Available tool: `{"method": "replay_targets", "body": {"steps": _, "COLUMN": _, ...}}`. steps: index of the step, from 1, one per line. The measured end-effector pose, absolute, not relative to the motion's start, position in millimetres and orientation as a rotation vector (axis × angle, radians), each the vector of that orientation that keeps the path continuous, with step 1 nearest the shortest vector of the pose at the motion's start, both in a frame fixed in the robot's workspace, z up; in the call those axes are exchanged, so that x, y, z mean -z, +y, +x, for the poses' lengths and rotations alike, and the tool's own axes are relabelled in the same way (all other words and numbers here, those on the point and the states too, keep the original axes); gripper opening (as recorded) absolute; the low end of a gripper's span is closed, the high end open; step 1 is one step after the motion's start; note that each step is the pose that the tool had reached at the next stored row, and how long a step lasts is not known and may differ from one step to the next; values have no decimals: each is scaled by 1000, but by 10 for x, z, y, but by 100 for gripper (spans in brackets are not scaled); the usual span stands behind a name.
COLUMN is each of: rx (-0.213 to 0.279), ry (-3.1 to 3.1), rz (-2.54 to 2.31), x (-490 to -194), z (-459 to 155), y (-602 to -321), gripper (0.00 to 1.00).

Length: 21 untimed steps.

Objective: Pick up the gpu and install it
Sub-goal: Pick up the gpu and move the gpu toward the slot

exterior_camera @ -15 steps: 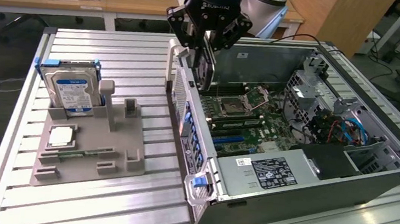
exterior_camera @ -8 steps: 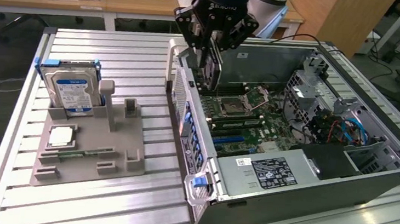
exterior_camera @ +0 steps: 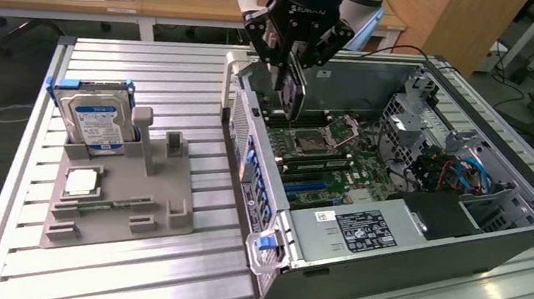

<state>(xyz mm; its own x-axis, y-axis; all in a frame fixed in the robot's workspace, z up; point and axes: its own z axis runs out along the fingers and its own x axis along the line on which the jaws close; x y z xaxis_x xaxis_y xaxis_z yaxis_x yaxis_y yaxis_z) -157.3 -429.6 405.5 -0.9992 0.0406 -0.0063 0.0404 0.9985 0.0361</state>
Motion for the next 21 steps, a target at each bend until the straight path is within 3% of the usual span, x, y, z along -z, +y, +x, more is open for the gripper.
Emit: {"method": "replay_targets", "body": {"steps": 21, "rx": -56, "ry": 3133, "rz": 64, "x": -4054, "z": -1391, "y": -4296, "gripper": 28}}
